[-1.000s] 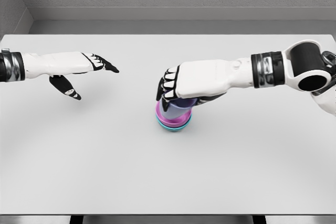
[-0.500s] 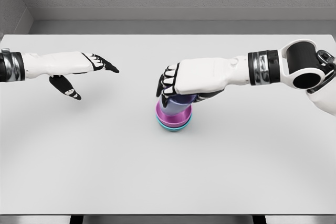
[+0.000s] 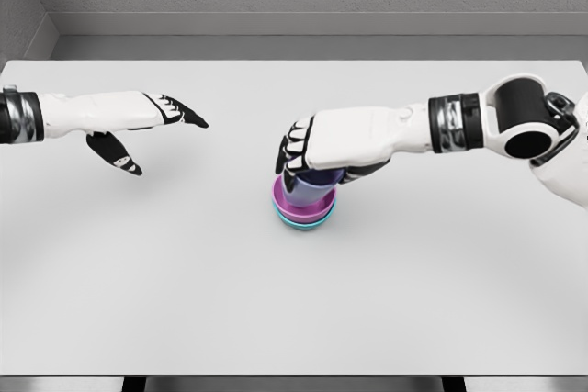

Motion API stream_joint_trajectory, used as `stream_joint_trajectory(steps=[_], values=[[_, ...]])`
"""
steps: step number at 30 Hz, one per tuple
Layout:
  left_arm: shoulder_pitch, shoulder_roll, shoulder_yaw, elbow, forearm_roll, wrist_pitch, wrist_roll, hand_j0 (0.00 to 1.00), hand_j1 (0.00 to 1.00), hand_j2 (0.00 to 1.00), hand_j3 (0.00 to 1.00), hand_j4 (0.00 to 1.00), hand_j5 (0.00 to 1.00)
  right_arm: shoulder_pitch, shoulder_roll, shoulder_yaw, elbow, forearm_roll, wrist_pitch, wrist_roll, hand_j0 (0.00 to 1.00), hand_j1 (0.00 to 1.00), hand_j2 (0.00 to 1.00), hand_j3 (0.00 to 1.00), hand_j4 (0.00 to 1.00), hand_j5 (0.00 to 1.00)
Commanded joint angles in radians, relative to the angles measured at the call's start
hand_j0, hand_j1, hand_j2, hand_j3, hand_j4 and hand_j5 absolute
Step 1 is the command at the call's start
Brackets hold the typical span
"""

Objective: Stacking bowl and cup with both arms

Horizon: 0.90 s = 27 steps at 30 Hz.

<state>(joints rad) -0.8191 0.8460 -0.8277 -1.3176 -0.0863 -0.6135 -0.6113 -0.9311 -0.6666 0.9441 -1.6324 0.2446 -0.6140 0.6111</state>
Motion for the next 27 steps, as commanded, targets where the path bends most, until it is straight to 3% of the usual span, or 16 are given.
stream_joint_trajectory(steps=[1, 13, 15, 18, 25, 27], values=[[0.000, 0.001, 0.001, 0.000, 0.006, 0.003, 0.000, 1.00, 1.00, 1.00, 1.00, 1.00, 1.00, 0.000, 0.002, 0.013, 0.000, -0.004, 0.003, 0.000, 0.56, 0.56, 0.56, 0.56, 0.56, 0.56], [0.000, 0.001, 0.001, 0.000, 0.006, 0.003, 0.000, 1.00, 1.00, 1.00, 1.00, 1.00, 1.00, 0.006, 0.012, 0.018, 0.002, 0.021, 0.003, 0.000, 0.60, 0.60, 0.60, 0.60, 0.60, 0.60], [0.000, 0.001, 0.001, 0.000, 0.006, 0.003, 0.000, 1.00, 1.00, 1.00, 1.00, 1.00, 1.00, 0.005, 0.013, 0.016, 0.002, 0.038, 0.003, 0.000, 0.69, 0.69, 0.69, 0.69, 0.69, 0.69], [0.000, 0.001, 0.001, 0.000, 0.006, 0.003, 0.000, 1.00, 1.00, 1.00, 1.00, 1.00, 1.00, 0.005, 0.013, 0.015, 0.002, 0.110, 0.003, 0.000, 1.00, 1.00, 1.00, 1.00, 1.00, 1.00], [0.000, 0.001, 0.001, 0.000, 0.006, 0.003, 0.000, 1.00, 1.00, 1.00, 1.00, 1.00, 1.00, -0.002, 0.013, 0.005, -0.004, 0.101, 0.003, 0.000, 1.00, 1.00, 1.00, 1.00, 1.00, 1.00], [0.000, 0.001, 0.001, 0.000, 0.006, 0.003, 0.000, 1.00, 1.00, 1.00, 1.00, 1.00, 1.00, -0.002, 0.002, -0.044, -0.014, 0.094, 0.003, 0.000, 1.00, 1.00, 1.00, 1.00, 1.00, 1.00]])
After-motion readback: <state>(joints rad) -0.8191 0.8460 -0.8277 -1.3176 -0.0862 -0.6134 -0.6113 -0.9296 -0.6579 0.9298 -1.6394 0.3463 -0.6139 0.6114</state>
